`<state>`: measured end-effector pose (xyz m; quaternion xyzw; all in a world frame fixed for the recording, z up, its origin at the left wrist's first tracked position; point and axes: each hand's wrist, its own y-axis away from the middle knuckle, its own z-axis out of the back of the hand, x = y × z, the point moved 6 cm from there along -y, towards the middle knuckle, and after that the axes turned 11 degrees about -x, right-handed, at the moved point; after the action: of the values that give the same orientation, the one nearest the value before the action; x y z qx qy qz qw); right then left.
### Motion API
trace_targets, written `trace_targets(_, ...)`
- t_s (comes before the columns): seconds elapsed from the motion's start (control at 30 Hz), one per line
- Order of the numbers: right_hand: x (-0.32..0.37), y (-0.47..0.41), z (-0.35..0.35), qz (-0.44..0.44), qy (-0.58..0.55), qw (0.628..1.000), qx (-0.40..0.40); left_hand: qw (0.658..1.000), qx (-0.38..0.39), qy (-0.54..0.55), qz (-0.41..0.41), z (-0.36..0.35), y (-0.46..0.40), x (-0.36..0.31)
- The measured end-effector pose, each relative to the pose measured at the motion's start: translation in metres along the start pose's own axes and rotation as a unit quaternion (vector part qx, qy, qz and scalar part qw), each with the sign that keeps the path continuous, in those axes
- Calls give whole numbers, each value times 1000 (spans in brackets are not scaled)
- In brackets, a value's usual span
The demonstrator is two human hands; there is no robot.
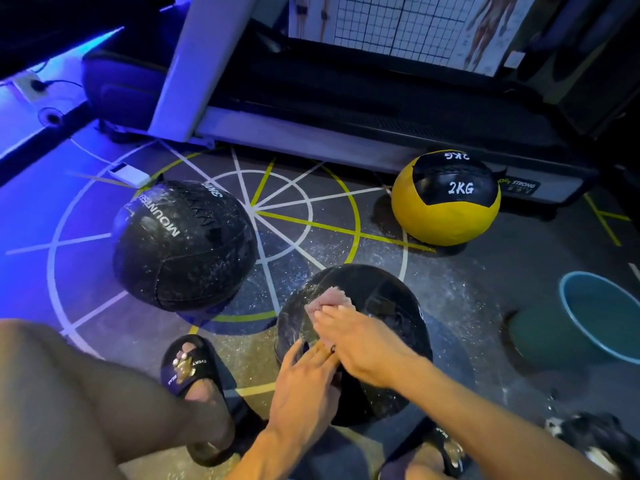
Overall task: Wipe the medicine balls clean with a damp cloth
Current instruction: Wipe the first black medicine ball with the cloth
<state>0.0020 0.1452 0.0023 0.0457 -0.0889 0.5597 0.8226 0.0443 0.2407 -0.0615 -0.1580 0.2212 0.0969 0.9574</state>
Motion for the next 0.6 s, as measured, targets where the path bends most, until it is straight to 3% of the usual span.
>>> trace_targets(0.03,-7,-2,6,11,-3,1000,-20,1000,-8,-1,-1,0,1,0)
trace_targets(0.07,-27,-8,13,-34,13,998,-42,1000,-16,3,-1,0,1,-1)
trace_targets(0.13,-80,-19,25,-204,45,975,-78,999,-29,14,-5,0,1,-3)
trace_targets(0.17,-91,-22,24,-239,47,967,-82,999,-31,17,-6,0,1,-4)
trace_targets(0.2,-85,-25,21,-229,40,970,-71,999,-26,23,-6,0,1,-4)
trace_targets(0.27,-39,-30,9,-94,-1,995,-29,999,-21,32,-4,2,-1,-1)
trace_targets(0.33,1,-25,-6,46,-38,994,86,999,-32,40,-1,6,0,1)
trace_targets(0.4,-20,-41,1,37,21,995,87,999,-31,37,-3,-2,2,4)
trace_targets(0.47,-67,-59,11,-114,42,992,22,999,-27,44,-3,-11,3,8)
trace_targets(0.5,-71,-62,13,-126,36,991,-13,998,-25,54,-6,-16,3,10)
trace_targets(0.53,-62,-65,11,-111,12,994,-17,998,-18,62,-10,-15,2,10)
trace_targets(0.6,-21,-61,-2,8,-30,998,51,998,6,57,-11,-12,3,10)
